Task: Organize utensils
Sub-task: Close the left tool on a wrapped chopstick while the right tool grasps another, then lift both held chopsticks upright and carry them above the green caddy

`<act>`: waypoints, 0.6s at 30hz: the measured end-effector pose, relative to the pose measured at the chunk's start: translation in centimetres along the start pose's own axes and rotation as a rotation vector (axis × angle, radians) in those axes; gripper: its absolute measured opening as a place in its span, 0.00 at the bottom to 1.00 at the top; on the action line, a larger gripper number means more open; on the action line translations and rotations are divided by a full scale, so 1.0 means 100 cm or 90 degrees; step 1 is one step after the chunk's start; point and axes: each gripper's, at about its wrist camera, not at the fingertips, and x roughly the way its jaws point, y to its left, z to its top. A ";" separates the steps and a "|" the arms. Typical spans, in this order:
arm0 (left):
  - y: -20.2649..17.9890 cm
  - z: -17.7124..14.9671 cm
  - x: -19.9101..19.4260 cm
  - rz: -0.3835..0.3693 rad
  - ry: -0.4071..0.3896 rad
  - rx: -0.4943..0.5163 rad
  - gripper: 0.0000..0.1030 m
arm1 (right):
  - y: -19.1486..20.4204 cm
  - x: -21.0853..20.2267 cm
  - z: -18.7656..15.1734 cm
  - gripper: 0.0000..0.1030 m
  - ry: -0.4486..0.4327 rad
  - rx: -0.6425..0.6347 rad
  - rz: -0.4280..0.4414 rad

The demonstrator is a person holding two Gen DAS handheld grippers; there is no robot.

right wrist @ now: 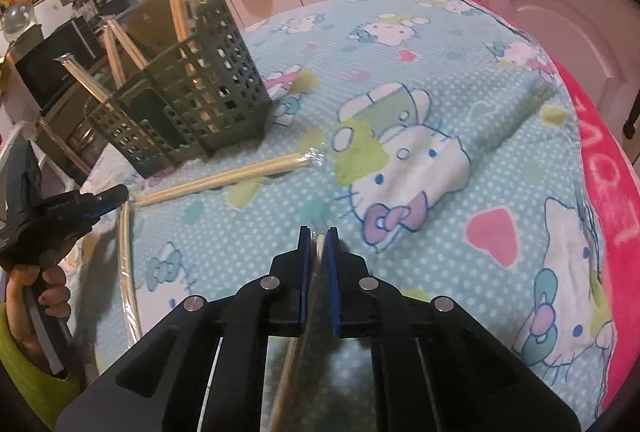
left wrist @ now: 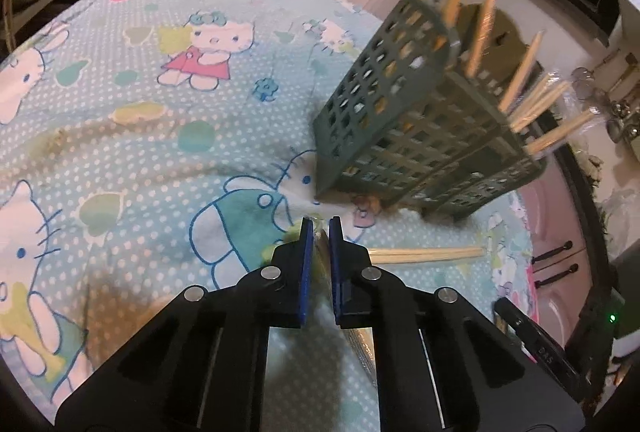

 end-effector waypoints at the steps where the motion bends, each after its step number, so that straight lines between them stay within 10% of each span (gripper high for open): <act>1: -0.002 -0.001 -0.006 -0.003 -0.007 0.005 0.03 | 0.003 -0.002 0.001 0.07 -0.003 -0.004 0.004; 18: -0.057 0.010 -0.099 -0.045 -0.135 0.106 0.01 | 0.055 -0.050 0.032 0.06 -0.083 -0.068 0.069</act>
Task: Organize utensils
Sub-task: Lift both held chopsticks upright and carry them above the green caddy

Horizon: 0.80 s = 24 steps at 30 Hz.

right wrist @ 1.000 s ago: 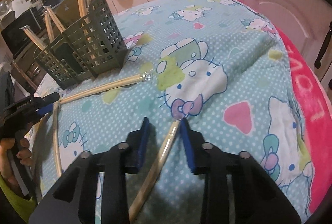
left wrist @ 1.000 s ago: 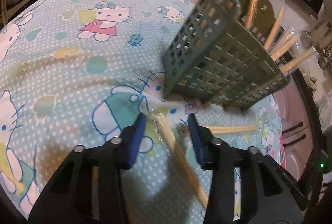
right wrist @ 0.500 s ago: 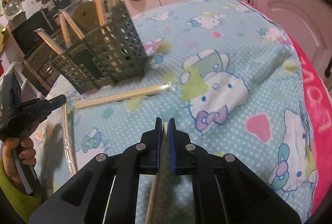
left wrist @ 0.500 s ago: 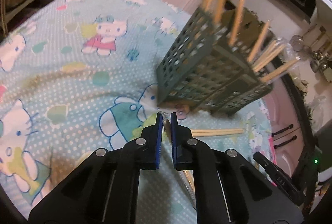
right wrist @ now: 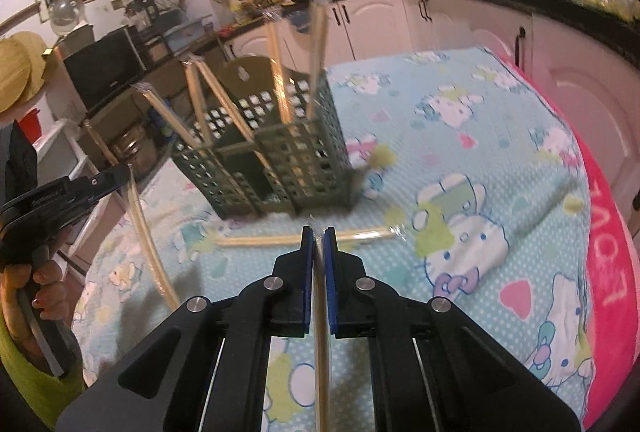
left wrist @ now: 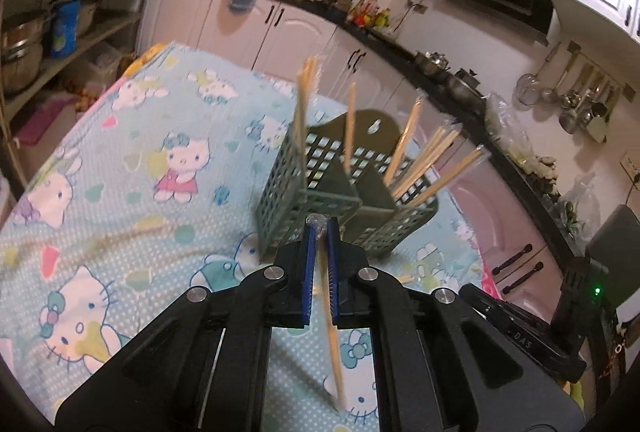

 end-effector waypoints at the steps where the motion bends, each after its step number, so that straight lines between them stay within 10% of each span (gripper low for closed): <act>1: -0.002 0.002 -0.002 -0.003 -0.003 0.003 0.01 | 0.003 -0.004 0.002 0.06 -0.006 -0.005 0.004; 24: -0.052 0.043 -0.032 -0.071 -0.061 0.066 0.01 | 0.046 -0.053 0.067 0.06 -0.146 -0.079 0.035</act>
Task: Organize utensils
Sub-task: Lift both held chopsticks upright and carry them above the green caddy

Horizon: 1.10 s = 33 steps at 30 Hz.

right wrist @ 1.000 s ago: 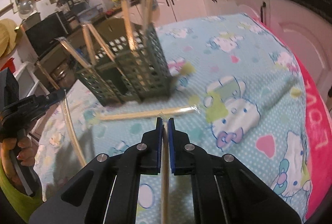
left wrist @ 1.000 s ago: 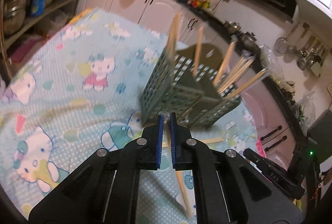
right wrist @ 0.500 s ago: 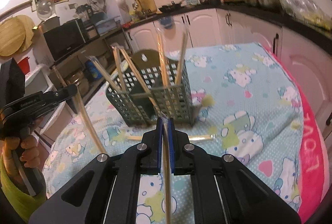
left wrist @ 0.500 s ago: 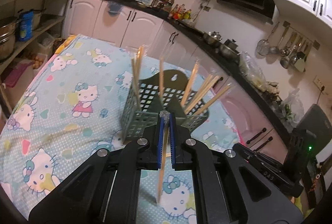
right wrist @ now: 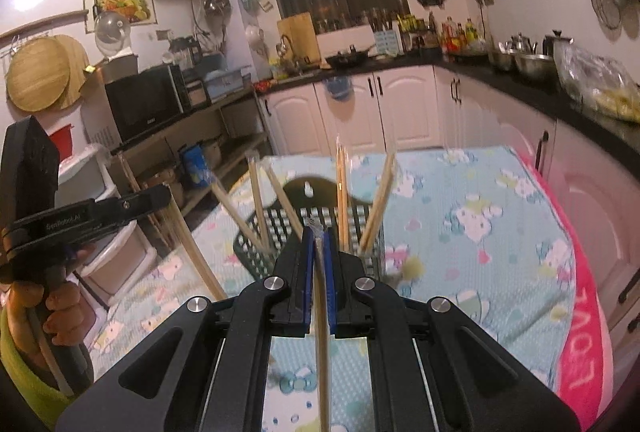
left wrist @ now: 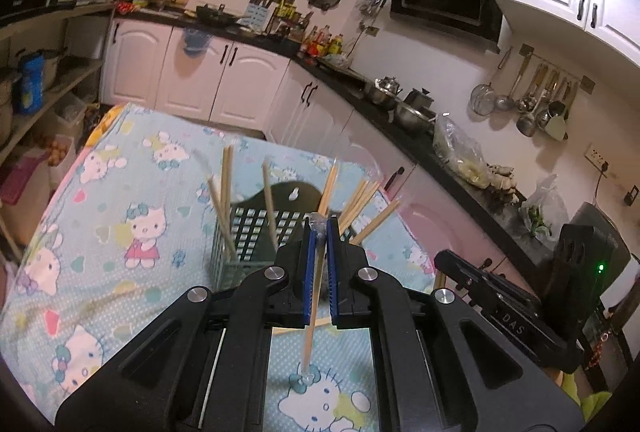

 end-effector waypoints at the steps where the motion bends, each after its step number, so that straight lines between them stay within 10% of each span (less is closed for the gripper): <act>1: -0.001 0.004 0.000 0.000 -0.005 0.001 0.01 | 0.001 0.000 0.005 0.06 -0.009 -0.001 -0.001; 33: 0.007 0.085 -0.001 0.073 -0.150 0.027 0.01 | 0.019 0.038 0.105 0.06 -0.213 -0.058 -0.025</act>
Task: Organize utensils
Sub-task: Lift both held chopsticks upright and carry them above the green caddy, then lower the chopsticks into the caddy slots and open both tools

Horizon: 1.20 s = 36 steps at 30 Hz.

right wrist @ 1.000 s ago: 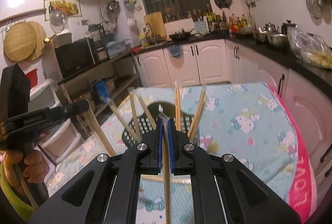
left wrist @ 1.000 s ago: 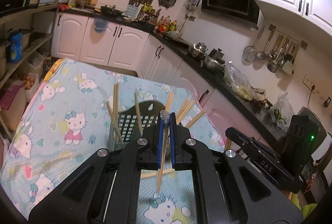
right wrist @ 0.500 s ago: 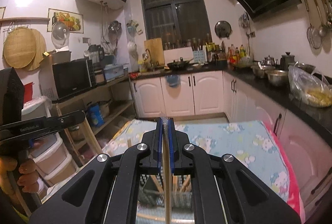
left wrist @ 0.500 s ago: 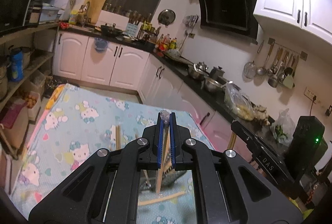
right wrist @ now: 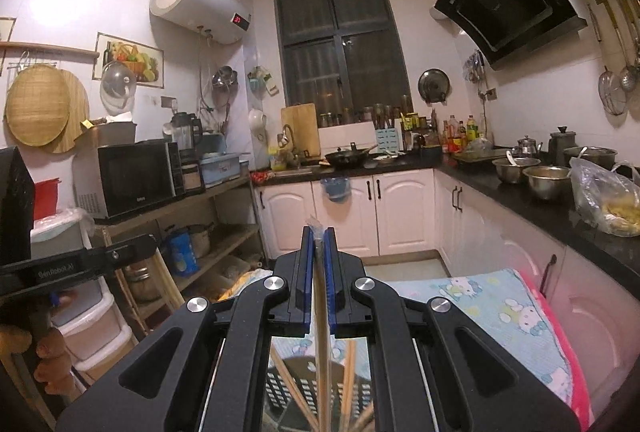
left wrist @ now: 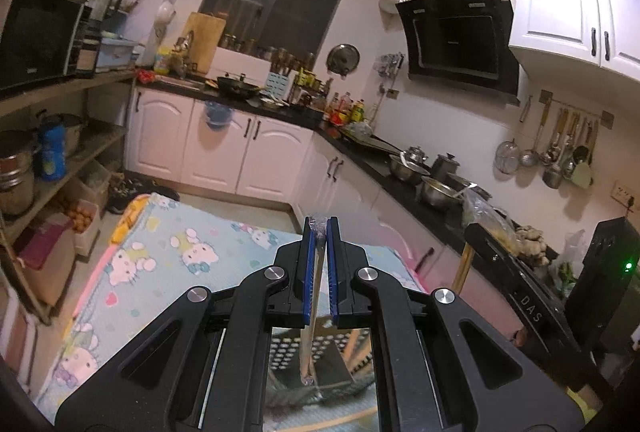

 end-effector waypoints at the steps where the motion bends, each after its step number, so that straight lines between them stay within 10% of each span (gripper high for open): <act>1: 0.001 -0.001 0.001 0.002 0.001 0.001 0.01 | 0.002 0.003 0.000 0.06 -0.004 -0.001 0.001; 36: 0.018 -0.053 0.050 0.024 0.072 0.011 0.01 | 0.002 0.063 -0.075 0.06 0.005 0.002 -0.030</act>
